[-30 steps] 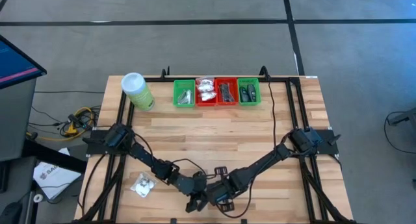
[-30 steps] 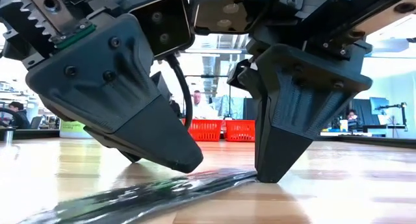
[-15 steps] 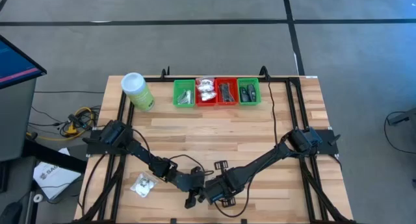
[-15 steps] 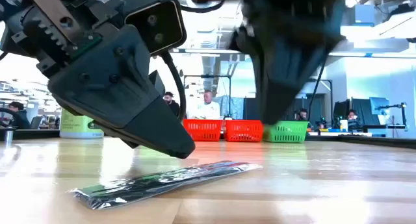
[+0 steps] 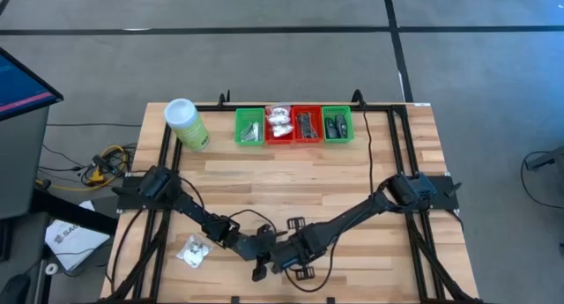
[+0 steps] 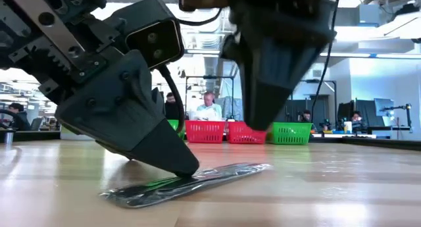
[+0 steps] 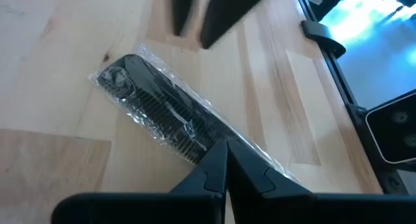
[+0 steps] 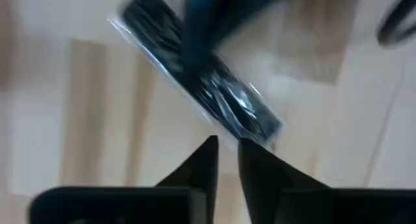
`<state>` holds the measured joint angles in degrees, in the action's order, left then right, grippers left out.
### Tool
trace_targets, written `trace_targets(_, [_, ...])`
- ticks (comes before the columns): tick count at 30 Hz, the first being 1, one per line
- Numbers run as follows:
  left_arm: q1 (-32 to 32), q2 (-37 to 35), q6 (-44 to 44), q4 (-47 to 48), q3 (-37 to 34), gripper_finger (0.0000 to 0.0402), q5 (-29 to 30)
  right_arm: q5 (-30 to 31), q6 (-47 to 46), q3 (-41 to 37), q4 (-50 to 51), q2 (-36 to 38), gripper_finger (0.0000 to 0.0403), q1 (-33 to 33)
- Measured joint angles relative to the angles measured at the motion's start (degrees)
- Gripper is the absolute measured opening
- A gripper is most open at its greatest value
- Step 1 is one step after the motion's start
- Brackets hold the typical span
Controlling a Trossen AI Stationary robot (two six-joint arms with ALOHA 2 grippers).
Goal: Pick & Place Travel size toiletries
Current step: Put the black comb into the right red bin
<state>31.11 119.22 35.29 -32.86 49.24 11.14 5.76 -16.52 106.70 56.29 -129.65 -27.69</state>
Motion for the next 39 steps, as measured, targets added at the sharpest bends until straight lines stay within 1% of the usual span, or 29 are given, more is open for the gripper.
trace_targets(4, [0.0, 0.0, 0.1, 0.3, 0.0, 0.0, -0.1, 0.1, 0.2, -0.8, 1.5, -0.2, 0.0109, 0.2])
trace_targets(6, [0.0, 0.0, 0.2, 0.4, 0.0, 0.0, -0.2, 0.0, 0.6, -3.1, -0.7, 0.0, 0.014, 0.1])
trace_targets(8, [0.0, 0.0, 0.2, 0.4, 0.0, 0.0, -0.4, 0.0, 0.4, -4.9, -0.3, -0.3, 0.0172, 0.1])
trace_targets(12, [-0.1, 0.0, 0.3, 0.4, -0.1, 0.0, -0.7, 0.0, -0.3, -7.3, -5.6, 0.0, 0.0231, 0.1])
trace_targets(15, [-0.1, 0.0, 0.3, 0.4, -0.1, 0.0, -1.0, 0.0, 0.0, -8.5, -7.6, 0.2, 0.0259, 0.5])
trace_targets(17, [-0.1, -0.1, 0.3, 0.4, -0.1, 0.0, -1.1, -0.2, 0.1, -9.4, -8.7, 0.3, 0.0267, 0.9])
trace_targets(19, [0.1, -0.1, 0.3, 0.2, -0.2, 0.0, -1.2, -1.5, 0.1, -10.0, -9.3, 0.4, 0.027, 1.5])
trace_targets(21, [0.4, -0.1, 0.3, -0.1, -0.2, 0.0, -1.2, -4.3, 0.2, -11.4, -10.9, 0.4, 0.027, 2.5])
trace_targets(24, [0.9, -0.1, -0.6, -0.6, -0.4, 0.0, -1.1, -6.7, 0.2, -13.6, -15.1, 0.7, 0.0267, 3.8])
trace_targets(29, [1.5, 0.0, -1.2, -1.7, -0.4, 0.0, -1.7, -10.3, 0.1, -14.7, -17.8, 0.7, 0.0254, 6.0])
trace_targets(32, [1.6, 0.0, -1.6, -1.9, -0.4, 0.0, -2.1, -11.7, 1.2, -14.8, -18.2, 0.7, 0.0235, 6.3])
trace_targets(39, [1.1, 0.0, -2.2, -1.0, -0.4, 0.0, -1.0, -10.4, 1.8, -15.0, -20.0, 0.7, 0.0177, 4.5])
